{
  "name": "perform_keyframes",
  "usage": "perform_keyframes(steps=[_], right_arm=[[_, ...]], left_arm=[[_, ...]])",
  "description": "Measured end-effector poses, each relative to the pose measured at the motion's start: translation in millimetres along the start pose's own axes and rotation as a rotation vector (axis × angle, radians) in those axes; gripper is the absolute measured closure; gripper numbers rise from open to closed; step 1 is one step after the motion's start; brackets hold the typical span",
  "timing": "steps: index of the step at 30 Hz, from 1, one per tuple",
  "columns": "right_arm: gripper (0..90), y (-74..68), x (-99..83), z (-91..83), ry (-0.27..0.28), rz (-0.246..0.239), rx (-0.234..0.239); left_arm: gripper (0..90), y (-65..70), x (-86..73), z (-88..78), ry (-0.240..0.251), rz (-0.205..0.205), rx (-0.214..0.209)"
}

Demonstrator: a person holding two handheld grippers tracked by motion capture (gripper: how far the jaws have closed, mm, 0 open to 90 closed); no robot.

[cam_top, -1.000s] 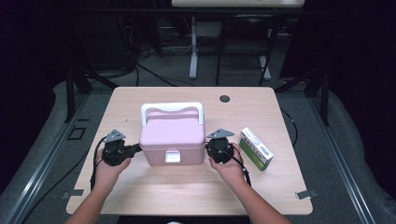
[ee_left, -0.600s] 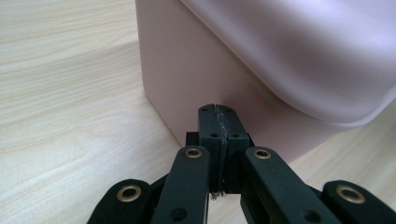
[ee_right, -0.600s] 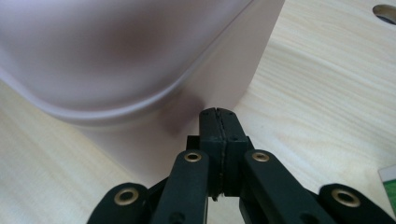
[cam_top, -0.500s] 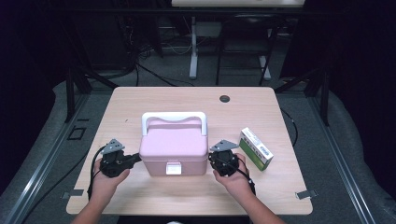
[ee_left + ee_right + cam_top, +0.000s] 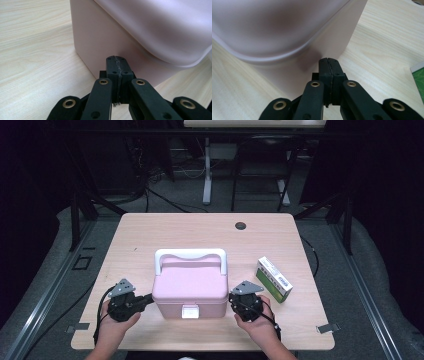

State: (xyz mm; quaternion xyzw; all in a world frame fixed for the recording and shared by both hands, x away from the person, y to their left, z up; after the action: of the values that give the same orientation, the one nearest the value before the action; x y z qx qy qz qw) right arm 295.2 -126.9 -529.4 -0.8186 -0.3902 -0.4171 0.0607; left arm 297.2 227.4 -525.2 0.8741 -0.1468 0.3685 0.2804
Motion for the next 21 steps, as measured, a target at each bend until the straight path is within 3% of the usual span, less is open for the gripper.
perform_keyframes(steps=[21], right_arm=[[90.0, -12.6, -18.6, -24.3, 0.005, 0.022, -0.005]], left_arm=[[90.0, 16.1, -13.7, -6.3, -0.022, 0.030, -0.041]])
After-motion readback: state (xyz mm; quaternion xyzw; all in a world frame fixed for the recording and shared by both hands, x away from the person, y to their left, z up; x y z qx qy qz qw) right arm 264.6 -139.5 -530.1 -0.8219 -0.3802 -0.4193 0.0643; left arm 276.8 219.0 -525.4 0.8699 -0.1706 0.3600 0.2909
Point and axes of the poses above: each handheld gripper's, and its own axes: z roughly forward along the jaws, x roughly out of its top, y roughly to its right, the point moved 1 cm from there along z, roughly forward along the jaws, and after that the axes turned 15 degrees about -z, right-handed, at the moved point
